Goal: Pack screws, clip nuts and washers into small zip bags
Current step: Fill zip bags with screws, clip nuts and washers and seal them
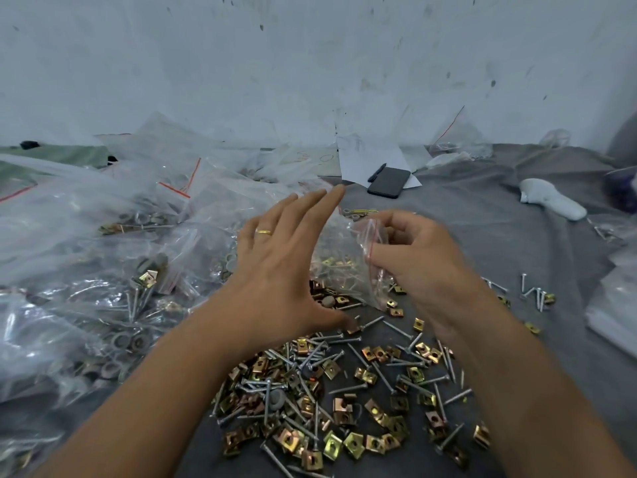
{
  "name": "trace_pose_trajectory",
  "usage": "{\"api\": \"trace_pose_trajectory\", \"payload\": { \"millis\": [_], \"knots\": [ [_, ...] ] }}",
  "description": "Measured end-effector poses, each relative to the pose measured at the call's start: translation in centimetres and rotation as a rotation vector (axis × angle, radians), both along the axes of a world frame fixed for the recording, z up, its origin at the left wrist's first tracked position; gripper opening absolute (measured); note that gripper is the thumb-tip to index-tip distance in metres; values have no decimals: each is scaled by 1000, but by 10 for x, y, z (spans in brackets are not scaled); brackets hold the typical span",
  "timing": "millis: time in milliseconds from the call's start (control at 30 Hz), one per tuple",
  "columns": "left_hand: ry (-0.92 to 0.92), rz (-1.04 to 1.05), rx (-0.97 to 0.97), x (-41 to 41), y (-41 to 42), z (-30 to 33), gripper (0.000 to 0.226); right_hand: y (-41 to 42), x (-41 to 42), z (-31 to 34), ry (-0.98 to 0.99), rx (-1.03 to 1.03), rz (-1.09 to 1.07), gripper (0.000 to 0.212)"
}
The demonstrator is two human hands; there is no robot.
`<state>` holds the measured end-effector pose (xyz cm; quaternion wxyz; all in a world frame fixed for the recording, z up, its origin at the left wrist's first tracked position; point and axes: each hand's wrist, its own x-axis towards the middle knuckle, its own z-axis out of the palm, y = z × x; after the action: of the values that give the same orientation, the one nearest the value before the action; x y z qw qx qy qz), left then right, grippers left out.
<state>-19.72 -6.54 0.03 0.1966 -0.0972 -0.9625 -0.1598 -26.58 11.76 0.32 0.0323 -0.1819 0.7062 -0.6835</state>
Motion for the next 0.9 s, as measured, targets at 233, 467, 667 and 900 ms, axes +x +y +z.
{"api": "trace_pose_trajectory", "payload": {
  "millis": [233,467,667,900],
  "knots": [
    [80,-81,107,-4,10,-2,123,-8,1,-3,-74,-181,197,30],
    [138,-112,150,-1,11,2,93,-11,5,1,85,107,-17,43],
    [172,-131,112,-2,11,-1,88,-15,8,6,181,348,-20,46],
    [180,-143,100,-3,7,-1,83,-5,6,10,52,295,57,54]
  ]
}}
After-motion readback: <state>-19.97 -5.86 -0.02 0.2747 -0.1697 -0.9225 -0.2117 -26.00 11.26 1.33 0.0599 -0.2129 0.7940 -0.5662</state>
